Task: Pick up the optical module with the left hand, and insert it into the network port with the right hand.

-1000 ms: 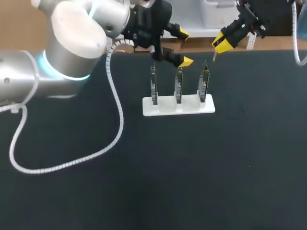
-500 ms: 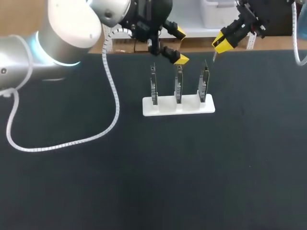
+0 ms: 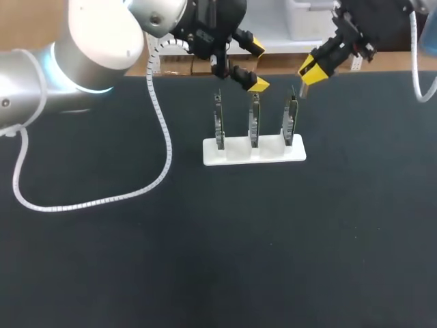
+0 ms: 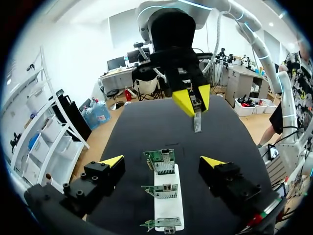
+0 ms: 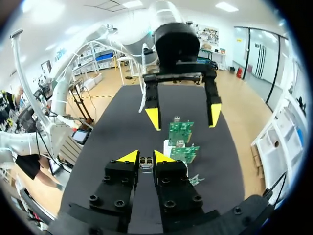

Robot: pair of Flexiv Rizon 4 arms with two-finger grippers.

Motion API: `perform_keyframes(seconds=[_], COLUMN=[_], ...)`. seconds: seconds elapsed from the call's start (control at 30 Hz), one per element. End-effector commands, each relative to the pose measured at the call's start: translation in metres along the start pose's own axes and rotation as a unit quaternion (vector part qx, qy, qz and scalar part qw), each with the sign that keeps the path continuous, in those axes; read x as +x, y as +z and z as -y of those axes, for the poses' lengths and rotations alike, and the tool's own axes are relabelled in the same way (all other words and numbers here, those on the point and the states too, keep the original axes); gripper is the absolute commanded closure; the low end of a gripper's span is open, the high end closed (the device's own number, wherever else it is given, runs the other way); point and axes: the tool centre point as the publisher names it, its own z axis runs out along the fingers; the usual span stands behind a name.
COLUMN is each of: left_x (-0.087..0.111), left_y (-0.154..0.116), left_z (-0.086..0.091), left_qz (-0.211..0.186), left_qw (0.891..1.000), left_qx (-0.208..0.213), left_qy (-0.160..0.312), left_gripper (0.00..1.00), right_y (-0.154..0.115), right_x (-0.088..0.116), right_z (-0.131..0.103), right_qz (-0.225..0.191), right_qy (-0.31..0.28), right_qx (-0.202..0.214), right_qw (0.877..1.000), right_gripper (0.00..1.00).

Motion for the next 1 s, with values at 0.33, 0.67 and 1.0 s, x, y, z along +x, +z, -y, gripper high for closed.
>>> perform_keyframes(seconds=[0.33, 0.67, 1.0], left_x=[-0.001, -0.001, -0.001], left_y=[0.0, 0.0, 0.0], left_z=[-0.002, -0.002, -0.002], left_qz=[-0.003, -0.003, -0.003], left_qw=[1.0, 1.0, 1.0], left_qx=[0.002, 0.002, 0.002], left_qy=[-0.001, -0.001, -0.001], left_gripper=[0.0, 0.0, 0.0], right_y=[0.001, 0.001, 0.005], right_x=[0.003, 0.003, 0.009], right_z=[0.004, 0.007, 0.01], right_qz=[-0.029, -0.048, -0.045], right_qy=[0.007, 0.013, 0.019], right_qx=[-0.015, -0.023, -0.022], right_qw=[0.999, 0.999, 0.999], right_gripper=[1.0, 1.0, 1.0])
